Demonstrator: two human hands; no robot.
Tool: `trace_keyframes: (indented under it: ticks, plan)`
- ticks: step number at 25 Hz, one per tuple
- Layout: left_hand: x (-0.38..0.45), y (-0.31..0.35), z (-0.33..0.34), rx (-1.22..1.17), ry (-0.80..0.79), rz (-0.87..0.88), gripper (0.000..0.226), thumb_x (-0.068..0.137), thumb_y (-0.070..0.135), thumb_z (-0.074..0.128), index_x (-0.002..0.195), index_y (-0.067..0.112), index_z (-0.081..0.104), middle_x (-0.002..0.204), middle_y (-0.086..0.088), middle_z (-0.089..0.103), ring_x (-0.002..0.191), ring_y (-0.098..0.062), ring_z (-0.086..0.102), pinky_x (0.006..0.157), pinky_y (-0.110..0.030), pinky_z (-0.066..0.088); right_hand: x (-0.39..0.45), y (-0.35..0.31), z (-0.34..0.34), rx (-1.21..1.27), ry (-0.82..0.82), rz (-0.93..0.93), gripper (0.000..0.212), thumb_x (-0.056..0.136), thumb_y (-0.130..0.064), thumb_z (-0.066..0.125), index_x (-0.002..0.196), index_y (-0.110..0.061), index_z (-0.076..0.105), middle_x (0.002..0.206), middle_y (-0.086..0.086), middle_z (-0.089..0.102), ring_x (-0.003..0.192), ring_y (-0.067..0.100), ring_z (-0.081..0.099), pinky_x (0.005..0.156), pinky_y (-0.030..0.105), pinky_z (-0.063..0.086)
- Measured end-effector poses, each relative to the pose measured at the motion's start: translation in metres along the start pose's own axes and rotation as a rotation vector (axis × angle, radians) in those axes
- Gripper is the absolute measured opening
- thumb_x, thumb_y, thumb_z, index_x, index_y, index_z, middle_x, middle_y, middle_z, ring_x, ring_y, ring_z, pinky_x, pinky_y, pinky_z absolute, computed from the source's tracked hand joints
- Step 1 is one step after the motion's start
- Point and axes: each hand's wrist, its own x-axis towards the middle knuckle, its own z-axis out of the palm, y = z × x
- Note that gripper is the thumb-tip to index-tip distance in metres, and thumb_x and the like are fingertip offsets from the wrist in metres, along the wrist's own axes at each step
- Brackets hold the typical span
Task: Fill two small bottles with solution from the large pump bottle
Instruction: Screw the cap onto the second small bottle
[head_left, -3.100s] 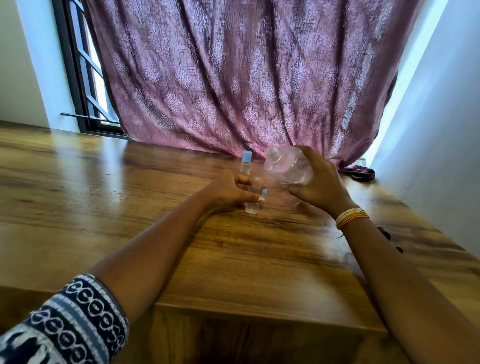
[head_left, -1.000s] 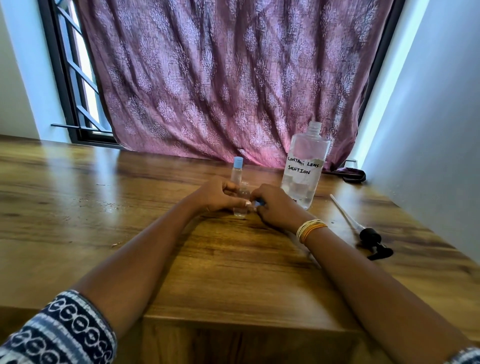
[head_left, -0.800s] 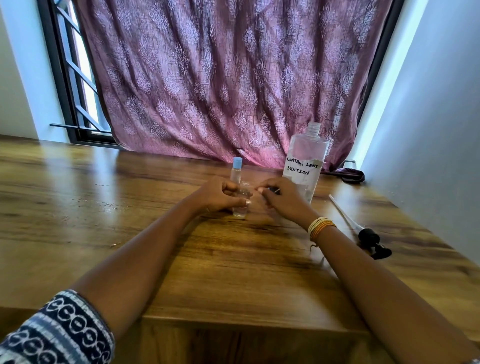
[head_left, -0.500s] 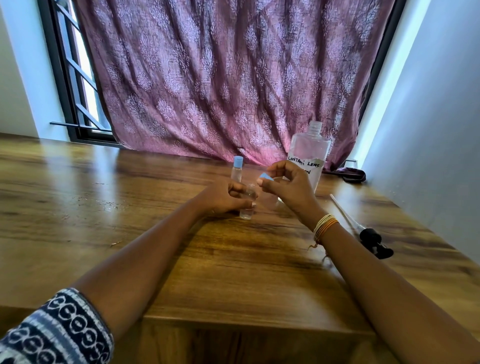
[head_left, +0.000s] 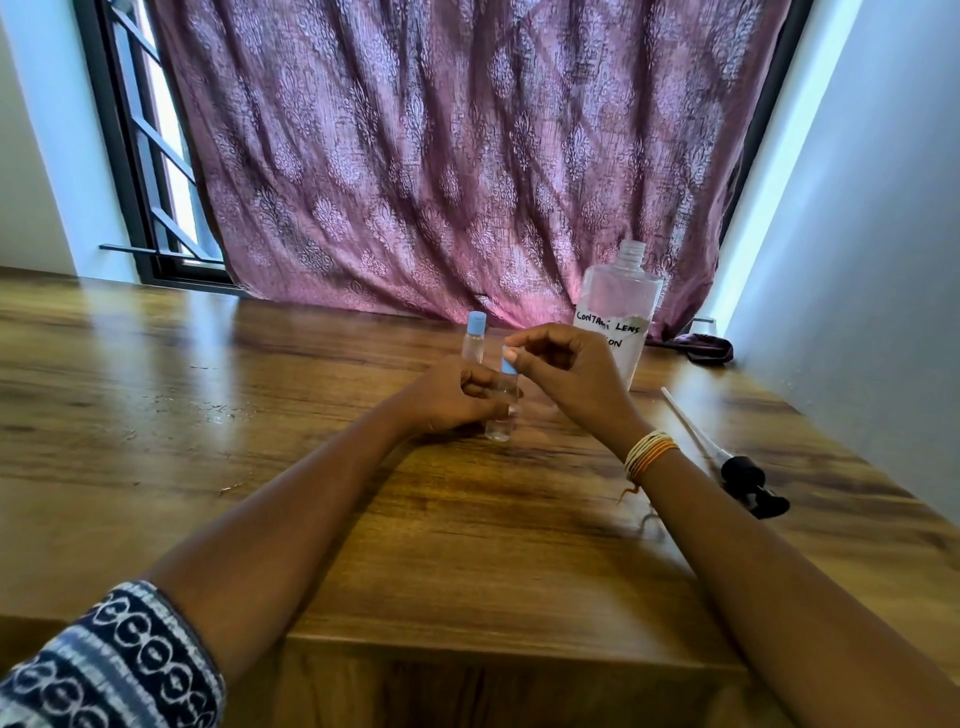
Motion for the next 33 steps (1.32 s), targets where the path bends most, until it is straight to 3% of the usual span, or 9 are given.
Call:
trace_keyframes:
  ticks: [3,7,11,15,19,23,27,29,33]
  plan:
    - [-0.0015,0.0024,-0.0009,0.030,-0.006,0.024,0.020,0.081,0.012,0.074,0.091,0.029,0.073,0.086,0.009,0.076,0.080,0.000,0.070,0.070,-0.014,0.051,-0.0011,-0.0001,-0.0013,0.008,-0.004,0.018,0.017,0.080,-0.006,0.075,0.096,-0.001,0.074,0.089,0.013,0.075,0.082,0.021,0.071,0.077,0.033,0.059]
    - [-0.0013,0.0025,-0.0018,0.109,0.024,0.037,0.017,0.079,0.018,0.076,0.097,0.017,0.075,0.098,-0.015,0.075,0.097,-0.033,0.070,0.091,-0.049,0.053,-0.0030,-0.0020,0.0036,-0.023,-0.059,0.021,0.022,0.082,-0.002,0.071,0.105,-0.003,0.072,0.095,0.008,0.074,0.085,0.014,0.071,0.079,0.025,0.058]
    - [0.0009,0.0008,-0.0015,0.145,0.003,0.030,0.031,0.076,0.030,0.073,0.100,0.010,0.074,0.099,-0.022,0.073,0.098,-0.042,0.066,0.092,-0.058,0.049,-0.0020,-0.0003,0.0008,-0.026,-0.071,0.016,0.027,0.079,-0.003,0.074,0.106,-0.006,0.072,0.093,0.004,0.074,0.081,0.008,0.071,0.076,0.021,0.057]
    - [0.0011,0.0009,-0.0007,0.113,0.007,0.030,0.014,0.081,0.019,0.074,0.092,0.028,0.074,0.098,-0.012,0.076,0.090,-0.021,0.069,0.088,-0.047,0.052,-0.0031,0.0032,0.0048,-0.043,0.005,0.031,0.019,0.077,-0.010,0.078,0.096,-0.012,0.075,0.084,0.002,0.075,0.074,0.011,0.072,0.070,0.023,0.058]
    - [0.0000,0.0002,-0.0013,0.077,-0.006,0.018,0.019,0.083,0.017,0.073,0.080,0.036,0.072,0.074,0.018,0.074,0.070,0.008,0.064,0.066,-0.013,0.048,-0.0036,0.0031,0.0046,-0.018,0.010,0.046,0.019,0.075,-0.009,0.079,0.094,-0.011,0.074,0.083,-0.001,0.075,0.073,0.007,0.071,0.068,0.019,0.056]
    - [0.0006,-0.0013,-0.0011,0.060,-0.004,0.011,0.017,0.083,0.018,0.073,0.080,0.035,0.072,0.076,0.016,0.074,0.072,0.006,0.065,0.067,-0.013,0.047,-0.0034,0.0007,0.0047,-0.054,-0.021,0.022,0.022,0.076,-0.007,0.078,0.098,-0.010,0.074,0.085,0.003,0.075,0.073,0.007,0.070,0.069,0.019,0.057]
    - [-0.0001,-0.0005,-0.0018,0.077,0.005,0.008,0.024,0.081,0.020,0.074,0.077,0.043,0.073,0.075,0.018,0.074,0.075,0.005,0.066,0.069,-0.013,0.050,-0.0036,0.0006,0.0048,-0.179,0.039,0.091,0.026,0.067,-0.031,0.087,0.083,-0.017,0.071,0.072,0.000,0.072,0.065,0.008,0.067,0.063,0.024,0.057]
    - [0.0000,-0.0009,-0.0028,0.091,-0.003,0.021,0.029,0.081,0.020,0.074,0.073,0.047,0.072,0.071,0.021,0.073,0.070,0.009,0.064,0.066,-0.009,0.048,-0.0033,0.0019,0.0056,-0.192,0.038,0.147,0.039,0.064,-0.035,0.088,0.091,-0.016,0.068,0.081,0.000,0.074,0.074,0.011,0.070,0.068,0.023,0.058]
    - [0.0016,-0.0020,-0.0034,0.067,-0.019,0.017,0.021,0.081,0.020,0.075,0.083,0.041,0.073,0.088,0.017,0.076,0.086,0.002,0.069,0.077,-0.012,0.051,-0.0024,0.0029,0.0000,0.193,-0.161,0.203,0.044,0.081,0.001,0.071,0.122,-0.012,0.058,0.115,0.009,0.070,0.101,0.014,0.069,0.084,0.025,0.057]
